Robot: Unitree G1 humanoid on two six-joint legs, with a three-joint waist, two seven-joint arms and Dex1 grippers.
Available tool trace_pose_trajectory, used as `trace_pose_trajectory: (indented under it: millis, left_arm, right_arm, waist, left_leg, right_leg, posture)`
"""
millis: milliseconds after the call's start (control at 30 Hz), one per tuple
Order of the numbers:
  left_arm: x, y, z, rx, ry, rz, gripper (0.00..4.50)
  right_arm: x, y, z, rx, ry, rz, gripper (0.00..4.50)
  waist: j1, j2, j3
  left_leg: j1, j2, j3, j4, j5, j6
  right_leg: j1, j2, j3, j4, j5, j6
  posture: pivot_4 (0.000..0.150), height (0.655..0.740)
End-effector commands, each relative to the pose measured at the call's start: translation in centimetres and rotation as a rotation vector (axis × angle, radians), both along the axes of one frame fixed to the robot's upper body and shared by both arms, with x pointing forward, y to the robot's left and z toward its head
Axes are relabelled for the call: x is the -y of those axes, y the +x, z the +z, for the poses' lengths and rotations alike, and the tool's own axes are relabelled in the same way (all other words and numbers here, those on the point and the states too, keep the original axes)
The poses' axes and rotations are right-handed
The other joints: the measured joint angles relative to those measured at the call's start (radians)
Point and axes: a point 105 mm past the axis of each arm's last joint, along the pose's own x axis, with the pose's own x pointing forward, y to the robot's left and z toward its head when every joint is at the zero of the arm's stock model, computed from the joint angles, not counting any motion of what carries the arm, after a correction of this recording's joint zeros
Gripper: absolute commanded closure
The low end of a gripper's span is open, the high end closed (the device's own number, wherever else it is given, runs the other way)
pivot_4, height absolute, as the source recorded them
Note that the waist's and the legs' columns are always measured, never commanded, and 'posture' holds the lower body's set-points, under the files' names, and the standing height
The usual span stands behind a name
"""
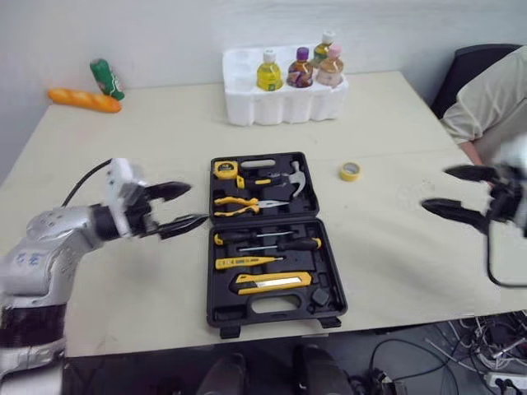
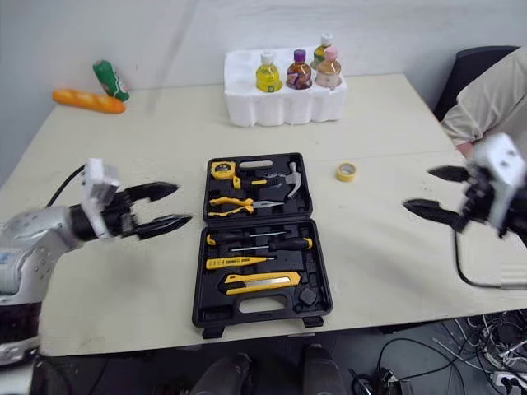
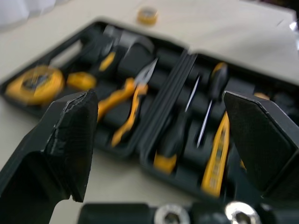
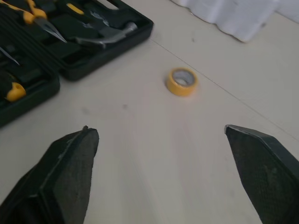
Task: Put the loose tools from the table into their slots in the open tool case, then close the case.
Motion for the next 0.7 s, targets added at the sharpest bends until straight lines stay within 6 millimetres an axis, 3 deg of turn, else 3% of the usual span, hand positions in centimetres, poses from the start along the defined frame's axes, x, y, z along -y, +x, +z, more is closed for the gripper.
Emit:
trace_pose_trajectory:
  millis: [33,233,400,700]
  left_arm:
    - [3.0,-1.0,2.4,0.067,-0.01,-0.123,0.04]
    - [5.7,-0.1,4.7,0.148,-0.046,-0.174,0.04]
    - [6.2,0.6,4.1,0.16,-0.039,-0.155,0.04]
    - [6.4,0.6,4.3,0.183,-0.033,-0.147,0.04]
  right_arm:
    - [-1.3,2.7,-0.7,-0.059,-0.079,0.031,0.0]
    - [-4.2,8.3,-1.1,-0.068,-0.127,-0.013,0.0]
    - [-5.9,11.0,-2.1,-0.053,-0.183,-0.058,0.0]
    - [-7.6,13.2,-4.2,-0.054,-0.195,-0.123,0.0]
  waist:
    - [-0.007,0.0,0.0]
    - [-0.015,-0.001,0.001]
    - [-0.015,-0.001,0.001]
    - [-0.02,-0.001,0.001]
  left_leg:
    - [0.0,0.001,0.0,0.0,0.001,-0.001]
    - [-0.017,0.0,0.002,0.004,0.001,-0.002]
    - [-0.02,-0.001,0.003,0.003,0.004,-0.006]
    - [-0.02,-0.001,0.003,0.004,0.006,-0.006]
  right_leg:
    - [0.0,0.001,0.0,0.0,0.0,-0.001]
    - [-0.02,0.001,0.001,0.009,-0.001,-0.001]
    - [-0.027,0.001,0.0,0.014,-0.001,-0.001]
    - [-0.028,0.001,0.001,0.016,-0.001,-0.002]
  posture:
    - [0.15,0.7374]
    - [0.15,0.7374]
    - [0.15,0.7374]
    - [0.15,0.7374]
